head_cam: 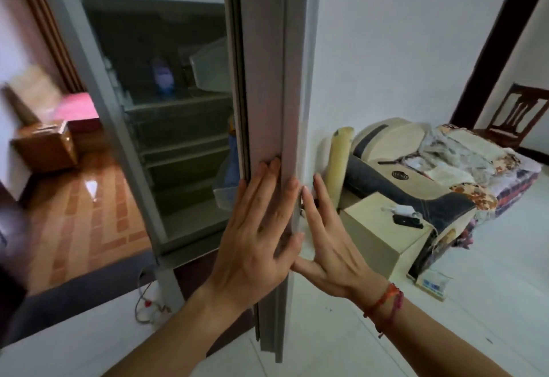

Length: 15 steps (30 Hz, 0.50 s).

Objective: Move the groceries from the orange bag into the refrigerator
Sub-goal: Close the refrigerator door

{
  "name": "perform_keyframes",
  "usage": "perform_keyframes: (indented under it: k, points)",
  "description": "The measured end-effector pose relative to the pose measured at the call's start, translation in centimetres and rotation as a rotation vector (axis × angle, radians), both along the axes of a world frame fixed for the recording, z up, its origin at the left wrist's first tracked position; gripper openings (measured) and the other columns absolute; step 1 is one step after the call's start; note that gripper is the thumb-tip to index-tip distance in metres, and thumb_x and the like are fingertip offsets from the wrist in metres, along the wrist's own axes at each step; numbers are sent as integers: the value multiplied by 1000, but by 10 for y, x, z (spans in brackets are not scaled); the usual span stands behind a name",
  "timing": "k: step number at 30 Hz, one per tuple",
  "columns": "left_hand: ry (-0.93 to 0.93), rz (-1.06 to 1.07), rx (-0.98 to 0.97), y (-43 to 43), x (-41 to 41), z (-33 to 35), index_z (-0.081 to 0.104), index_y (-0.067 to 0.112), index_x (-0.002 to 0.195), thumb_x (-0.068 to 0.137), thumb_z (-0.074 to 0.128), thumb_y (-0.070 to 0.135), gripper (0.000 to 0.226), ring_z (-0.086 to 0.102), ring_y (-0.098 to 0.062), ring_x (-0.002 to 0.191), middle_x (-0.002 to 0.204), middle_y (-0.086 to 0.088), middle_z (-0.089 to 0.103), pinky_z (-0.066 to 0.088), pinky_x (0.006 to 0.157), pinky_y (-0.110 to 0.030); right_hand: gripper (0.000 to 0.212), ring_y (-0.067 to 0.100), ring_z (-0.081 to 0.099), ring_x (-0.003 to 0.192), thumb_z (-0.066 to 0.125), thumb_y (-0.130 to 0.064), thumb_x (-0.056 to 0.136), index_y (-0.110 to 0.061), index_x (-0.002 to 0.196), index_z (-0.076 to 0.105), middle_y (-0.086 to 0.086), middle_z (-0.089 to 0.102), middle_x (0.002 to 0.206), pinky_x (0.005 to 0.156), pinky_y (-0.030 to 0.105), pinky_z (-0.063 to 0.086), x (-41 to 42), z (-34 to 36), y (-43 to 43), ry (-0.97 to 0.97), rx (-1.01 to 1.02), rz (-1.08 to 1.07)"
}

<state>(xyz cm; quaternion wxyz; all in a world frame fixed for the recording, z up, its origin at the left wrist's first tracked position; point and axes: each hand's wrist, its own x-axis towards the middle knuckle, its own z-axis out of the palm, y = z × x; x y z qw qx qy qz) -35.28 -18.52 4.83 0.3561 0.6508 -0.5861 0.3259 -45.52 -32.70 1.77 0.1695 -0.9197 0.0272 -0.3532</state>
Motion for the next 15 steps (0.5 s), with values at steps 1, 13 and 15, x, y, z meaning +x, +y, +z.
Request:
perform_keyframes:
  k: [1, 13, 15]
  points:
    - [29, 15, 3, 8, 4, -1, 6, 16, 157, 91, 65, 28, 89, 9, -28, 152, 165, -5, -1, 25, 120, -50, 96, 20, -3, 155, 53, -57, 92, -24, 159, -8, 18, -11, 166, 122, 47, 24, 8, 1, 4, 0, -15, 10]
    - [436, 178, -104, 78, 92, -1, 7, 15, 157, 93, 62, 0, 86, 10, -6, 151, 166, -4, 11, 16, 115, -9, 77, 29, -11, 154, 26, -71, 96, -43, 155, -14, 8, -24, 165, 119, 62, 18, 142, 31, 30, 23, -78, -3]
    - [499, 209, -148, 82, 109, -2, 7, 22, 158, 95, 59, 2, 84, 16, -7, 150, 165, 2, 15, 23, 117, -17, 74, 29, -16, 153, 26, -68, 96, -44, 154, -14, 8, -26, 164, 121, 60, 14, 164, 37, 34, 43, -108, -27]
